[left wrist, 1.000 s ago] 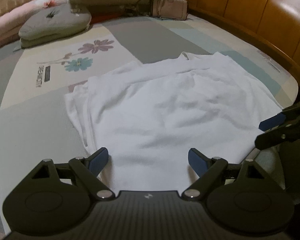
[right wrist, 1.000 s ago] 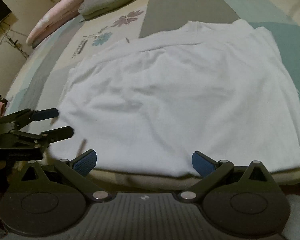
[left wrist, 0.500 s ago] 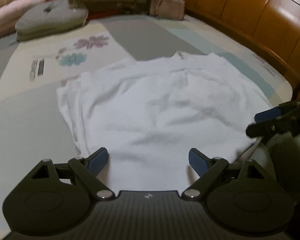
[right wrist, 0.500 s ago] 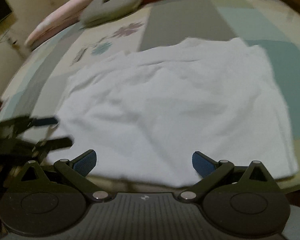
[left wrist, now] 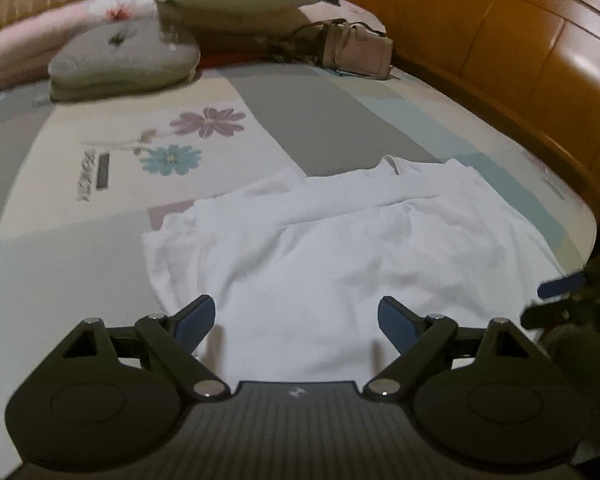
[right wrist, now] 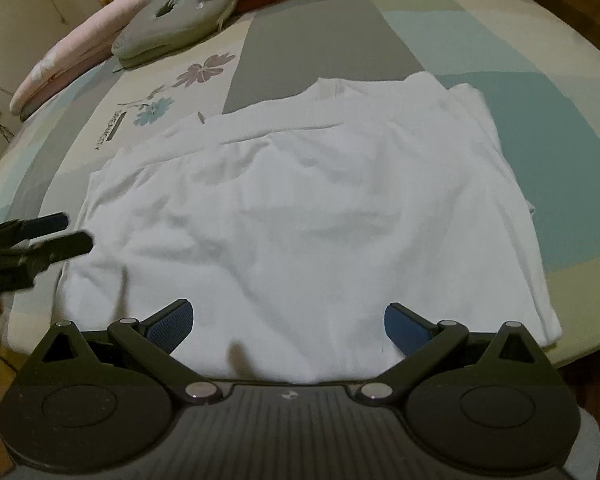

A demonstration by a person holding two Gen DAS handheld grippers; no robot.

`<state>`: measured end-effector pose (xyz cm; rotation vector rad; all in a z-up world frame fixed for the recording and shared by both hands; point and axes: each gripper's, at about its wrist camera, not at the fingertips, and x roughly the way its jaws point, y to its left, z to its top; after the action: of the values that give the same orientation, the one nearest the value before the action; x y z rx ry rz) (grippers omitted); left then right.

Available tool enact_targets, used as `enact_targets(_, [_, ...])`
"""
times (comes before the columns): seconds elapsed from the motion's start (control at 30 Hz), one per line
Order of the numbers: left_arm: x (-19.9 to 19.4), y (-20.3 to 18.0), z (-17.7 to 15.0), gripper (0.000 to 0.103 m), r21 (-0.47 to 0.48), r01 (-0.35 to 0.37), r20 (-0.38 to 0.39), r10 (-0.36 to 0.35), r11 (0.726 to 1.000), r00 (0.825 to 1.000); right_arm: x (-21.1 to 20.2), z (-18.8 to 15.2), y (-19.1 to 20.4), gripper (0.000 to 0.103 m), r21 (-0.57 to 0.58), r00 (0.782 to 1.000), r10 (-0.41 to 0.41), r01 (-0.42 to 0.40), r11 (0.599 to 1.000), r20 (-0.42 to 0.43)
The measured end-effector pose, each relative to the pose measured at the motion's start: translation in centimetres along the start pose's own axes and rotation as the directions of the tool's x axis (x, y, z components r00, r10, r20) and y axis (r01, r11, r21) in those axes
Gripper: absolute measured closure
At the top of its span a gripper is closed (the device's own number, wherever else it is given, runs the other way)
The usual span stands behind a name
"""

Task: Fold clothes
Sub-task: 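Move the left tool to the sweatshirt side edge, rolling it sideways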

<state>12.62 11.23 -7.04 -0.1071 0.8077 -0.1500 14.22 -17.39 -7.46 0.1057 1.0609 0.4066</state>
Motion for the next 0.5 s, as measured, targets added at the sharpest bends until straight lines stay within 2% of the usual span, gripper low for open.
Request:
enact_targets(0.13, [1.9,0.9,-0.6,0.015,-0.040,0.007,-0.040,-0.009,0.999,0.999,-0.4,-0.1,0.0,0.000,-0.004,1.000,-0.013,0.013,1.000,0.003])
enact_targets(0.33, [-0.1,1.8,-0.4,0.014,-0.076,0.019,0.008,-0.019,0.997,1.000,-0.9,0.2,-0.2,0.000,0.015,0.999,0.006,-0.007,1.000,0.050])
enact_targets(0.5, [-0.5,5.2,-1.1,0.015,-0.210,0.029,-0.032,-0.037,0.977,0.999,-0.9,0.3,0.1,0.000,0.010,0.995,0.064,-0.065,0.998,0.080])
